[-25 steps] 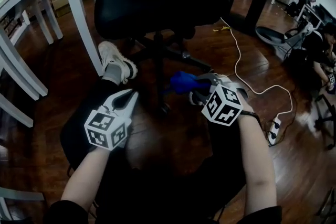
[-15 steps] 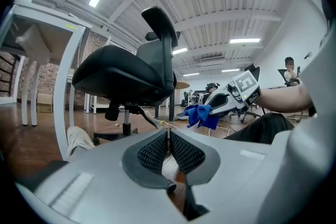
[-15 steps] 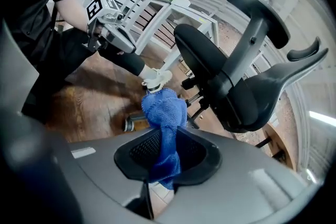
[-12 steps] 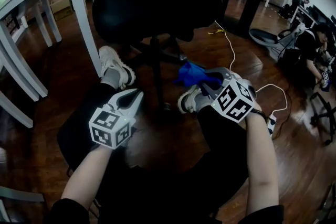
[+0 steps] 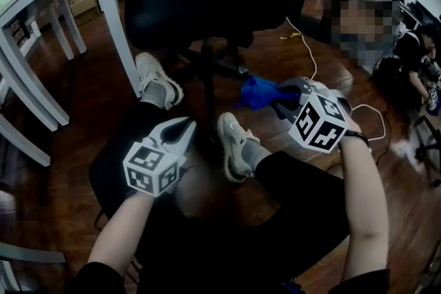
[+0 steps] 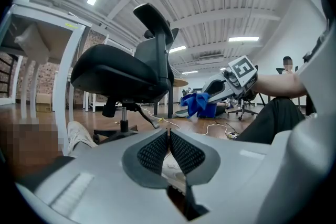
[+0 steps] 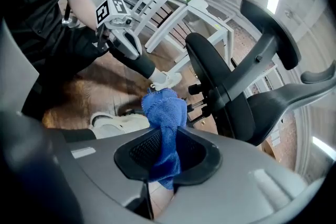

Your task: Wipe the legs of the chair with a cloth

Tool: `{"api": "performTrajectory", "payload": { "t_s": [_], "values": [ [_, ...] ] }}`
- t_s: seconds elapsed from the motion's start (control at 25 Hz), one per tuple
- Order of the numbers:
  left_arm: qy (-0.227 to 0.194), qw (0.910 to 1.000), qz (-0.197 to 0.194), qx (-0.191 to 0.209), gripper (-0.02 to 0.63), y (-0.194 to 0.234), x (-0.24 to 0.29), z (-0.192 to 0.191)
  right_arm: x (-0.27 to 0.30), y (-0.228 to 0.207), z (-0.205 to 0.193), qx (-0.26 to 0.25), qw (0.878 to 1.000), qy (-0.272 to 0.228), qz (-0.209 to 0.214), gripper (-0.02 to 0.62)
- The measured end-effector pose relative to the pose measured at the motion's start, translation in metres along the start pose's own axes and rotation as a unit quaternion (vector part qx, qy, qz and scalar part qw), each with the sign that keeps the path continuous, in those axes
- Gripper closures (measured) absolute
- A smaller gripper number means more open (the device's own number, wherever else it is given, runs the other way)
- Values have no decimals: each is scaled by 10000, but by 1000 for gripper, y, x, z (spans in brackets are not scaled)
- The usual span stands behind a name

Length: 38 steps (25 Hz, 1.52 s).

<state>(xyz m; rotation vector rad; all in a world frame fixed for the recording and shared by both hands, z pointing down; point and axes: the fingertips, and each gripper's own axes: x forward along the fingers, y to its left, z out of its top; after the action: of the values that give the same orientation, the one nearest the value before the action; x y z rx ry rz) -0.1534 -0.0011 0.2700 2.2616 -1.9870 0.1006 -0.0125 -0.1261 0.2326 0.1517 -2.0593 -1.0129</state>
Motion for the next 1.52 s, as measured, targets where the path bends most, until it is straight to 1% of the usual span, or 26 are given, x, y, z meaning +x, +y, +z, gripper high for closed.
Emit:
{"api": "performTrajectory", "payload": {
  "t_s": [0.16,0.24,0.44,0.52,0.68,0.8,0.92,1.04,1.08,1.12,1.16,1.2,1.24,1.28,1.32,1.36,1.4,1.44,1.48,1.52],
  "values": [
    [-8,10000,-28,-87,594,-2,1,0,-3,16,-14,-438,9976,327,422,506],
    [10,9999,-73,-89,594,-3,0,0,0,26,-20,-513,9957,474,616,505],
    [-33,9999,-79,103,594,-1,-14,6,12,48,-29,-239,9936,618,918,505],
    [-38,9999,-39,91,594,4,-16,8,17,46,-35,-154,9929,703,947,505],
    [87,9999,8,53,594,12,-11,2,36,30,-51,245,9936,776,789,505],
    [195,9998,2,43,594,17,2,-1,62,13,-65,583,9944,779,400,505],
    [274,9996,-10,11,594,21,22,-3,90,-8,-76,837,9947,604,-5,506],
    [300,9995,9,95,594,25,47,-4,111,-31,-100,1019,9927,604,-212,506],
    [325,9993,24,176,594,26,55,-5,119,-38,-109,1179,9907,638,-243,506],
    [372,9989,27,282,594,27,63,-6,127,-45,-116,1525,9860,621,-276,506],
    [442,9983,9,387,594,27,71,-6,137,-53,-121,2098,9759,512,-310,506],
    [524,9976,-32,461,594,27,77,-7,148,-61,-124,2852,9574,301,-330,506],
    [602,9970,-82,486,594,26,83,-8,159,-69,-126,3669,9298,6,-304,506],
    [664,9966,-126,474,594,24,89,-9,171,-75,-126,4423,8960,-335,-210,506],
    [715,9963,-155,452,594,23,94,-10,184,-79,-126,5030,8617,-669,-58,506],
    [763,9959,-169,445,594,22,100,-11,196,-81,-125,5457,8326,-942,109,507],
    [820,9955,-165,455,594,21,105,-13,208,-81,-124,5716,8125,-1123,244,506],
    [887,9948,-148,478,594,21,110,-15,220,-79,-124,5841,8018,-1217,334,508],
    [964,9939,-126,520,594,22,114,-18,232,-78,-125,5884,7979,-1249,384,507],
    [1049,9927,-108,586,594,25,119,-20,244,-77,-126,5898,7966,-1256,410,507]
  ]
}}
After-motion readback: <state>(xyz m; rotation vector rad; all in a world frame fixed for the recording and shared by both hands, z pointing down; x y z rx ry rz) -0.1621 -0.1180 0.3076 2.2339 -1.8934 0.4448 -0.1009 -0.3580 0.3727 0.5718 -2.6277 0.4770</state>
